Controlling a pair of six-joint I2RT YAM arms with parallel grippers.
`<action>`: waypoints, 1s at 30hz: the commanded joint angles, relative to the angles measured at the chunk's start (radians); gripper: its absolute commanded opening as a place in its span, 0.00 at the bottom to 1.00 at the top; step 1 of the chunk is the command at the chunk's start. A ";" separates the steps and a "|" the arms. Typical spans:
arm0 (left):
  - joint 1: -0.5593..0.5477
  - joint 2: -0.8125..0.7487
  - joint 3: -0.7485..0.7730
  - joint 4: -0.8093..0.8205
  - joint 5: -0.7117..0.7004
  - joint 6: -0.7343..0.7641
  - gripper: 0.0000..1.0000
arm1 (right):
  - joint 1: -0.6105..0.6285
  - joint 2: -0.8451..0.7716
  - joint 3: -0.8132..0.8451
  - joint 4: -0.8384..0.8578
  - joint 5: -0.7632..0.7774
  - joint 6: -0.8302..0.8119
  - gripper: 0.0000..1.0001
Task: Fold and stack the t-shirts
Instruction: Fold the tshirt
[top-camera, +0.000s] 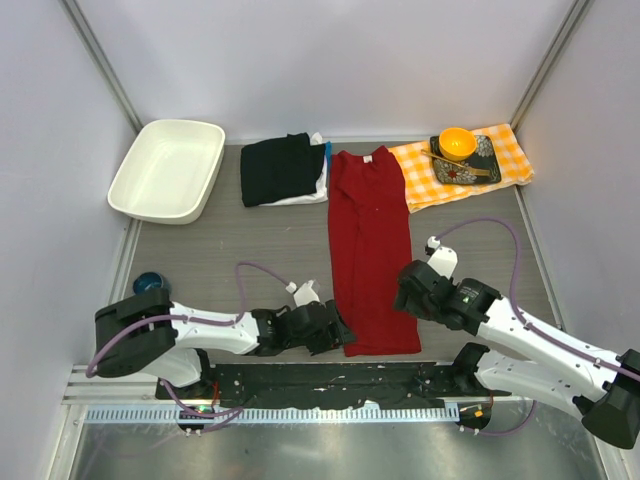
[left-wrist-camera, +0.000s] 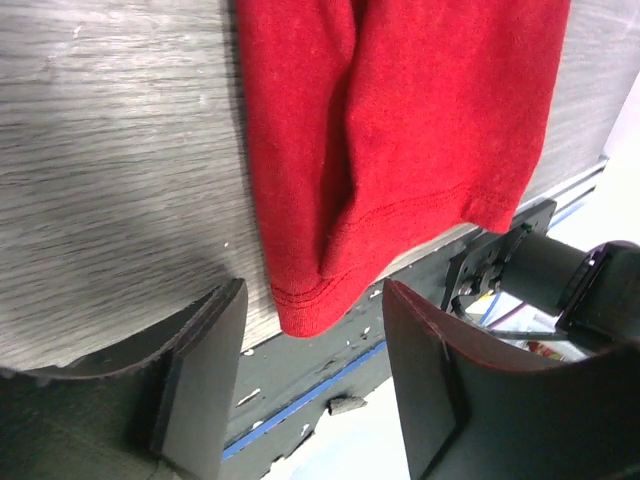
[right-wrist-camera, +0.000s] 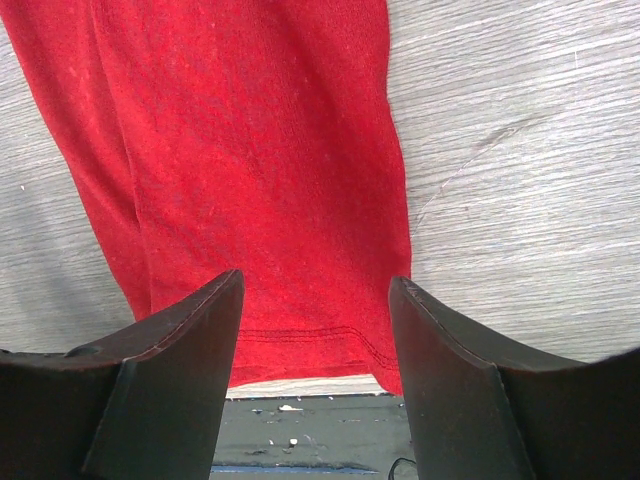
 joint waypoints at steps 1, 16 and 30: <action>-0.001 0.053 -0.018 -0.082 -0.089 -0.016 0.58 | 0.006 -0.013 -0.002 0.000 0.036 -0.003 0.65; 0.001 0.160 0.028 -0.032 -0.050 -0.029 0.00 | 0.007 -0.036 -0.029 0.001 0.028 -0.003 0.65; 0.067 -0.129 -0.041 -0.262 -0.115 0.017 0.00 | 0.006 0.002 -0.123 0.102 -0.140 0.030 0.65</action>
